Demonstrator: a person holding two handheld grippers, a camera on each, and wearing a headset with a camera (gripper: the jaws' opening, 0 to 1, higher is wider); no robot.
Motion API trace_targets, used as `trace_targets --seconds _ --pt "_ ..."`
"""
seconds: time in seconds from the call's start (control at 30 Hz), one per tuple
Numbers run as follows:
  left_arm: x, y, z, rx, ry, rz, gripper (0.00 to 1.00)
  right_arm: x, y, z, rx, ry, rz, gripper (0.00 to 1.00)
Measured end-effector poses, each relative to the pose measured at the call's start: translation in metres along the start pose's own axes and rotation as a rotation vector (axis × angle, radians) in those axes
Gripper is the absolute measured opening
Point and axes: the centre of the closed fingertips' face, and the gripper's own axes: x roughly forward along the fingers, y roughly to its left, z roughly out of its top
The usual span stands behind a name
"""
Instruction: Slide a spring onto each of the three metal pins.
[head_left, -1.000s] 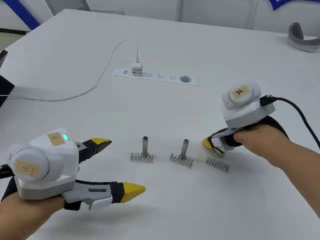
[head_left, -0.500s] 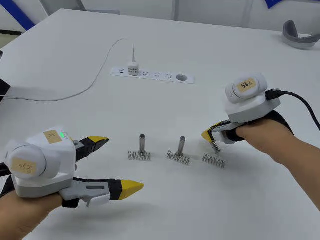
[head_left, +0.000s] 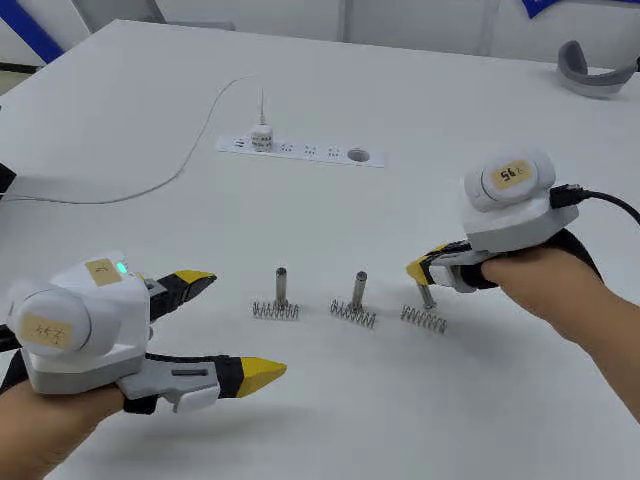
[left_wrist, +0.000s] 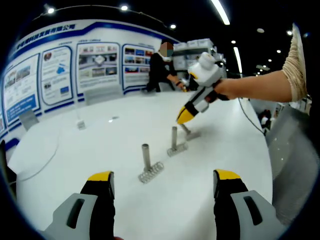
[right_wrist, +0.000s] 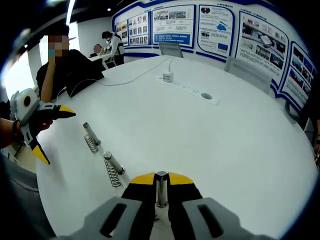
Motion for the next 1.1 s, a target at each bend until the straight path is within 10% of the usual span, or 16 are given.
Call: trace_targets --seconds 1.1 --pt "0.000 -0.003 0.001 0.000 -0.001 -0.001 0.83 -0.020 0.005 -0.010 0.001 -0.025 -0.013 0.09"
